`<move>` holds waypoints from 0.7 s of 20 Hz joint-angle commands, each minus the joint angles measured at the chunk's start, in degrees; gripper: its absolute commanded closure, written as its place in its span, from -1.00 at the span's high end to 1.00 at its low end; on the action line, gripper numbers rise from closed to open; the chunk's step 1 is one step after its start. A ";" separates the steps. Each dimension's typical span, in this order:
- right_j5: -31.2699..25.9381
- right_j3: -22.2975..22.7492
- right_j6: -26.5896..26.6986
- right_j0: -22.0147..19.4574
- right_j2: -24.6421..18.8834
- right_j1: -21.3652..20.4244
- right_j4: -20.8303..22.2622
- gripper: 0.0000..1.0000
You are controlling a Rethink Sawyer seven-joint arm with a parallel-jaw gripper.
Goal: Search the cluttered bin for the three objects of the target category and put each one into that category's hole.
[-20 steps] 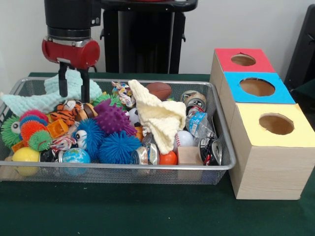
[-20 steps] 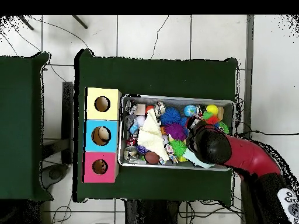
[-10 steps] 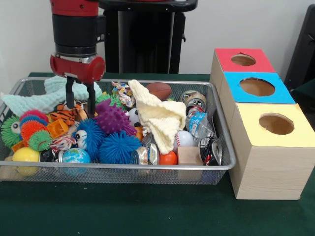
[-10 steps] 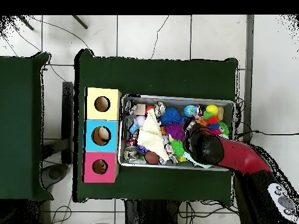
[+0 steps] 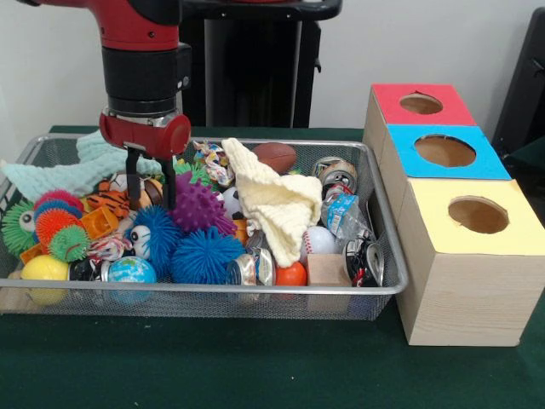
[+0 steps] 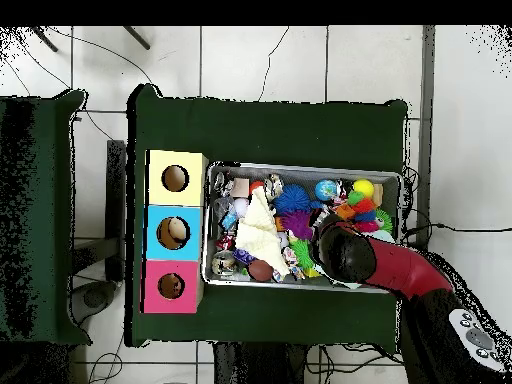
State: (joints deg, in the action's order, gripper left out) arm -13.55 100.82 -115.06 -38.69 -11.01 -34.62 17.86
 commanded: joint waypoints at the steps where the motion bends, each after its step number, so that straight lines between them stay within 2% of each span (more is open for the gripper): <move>1: 0.41 0.47 -4.21 -1.47 -1.49 -0.44 -0.47 1.00; 8: -0.17 6.18 -4.42 -3.47 -2.82 -6.10 -1.08 1.00; 14: -1.94 8.07 -3.73 -4.72 -3.98 -8.97 -1.78 1.00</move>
State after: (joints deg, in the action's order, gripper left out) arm -13.55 103.91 -115.06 -42.02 -11.01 -40.42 17.78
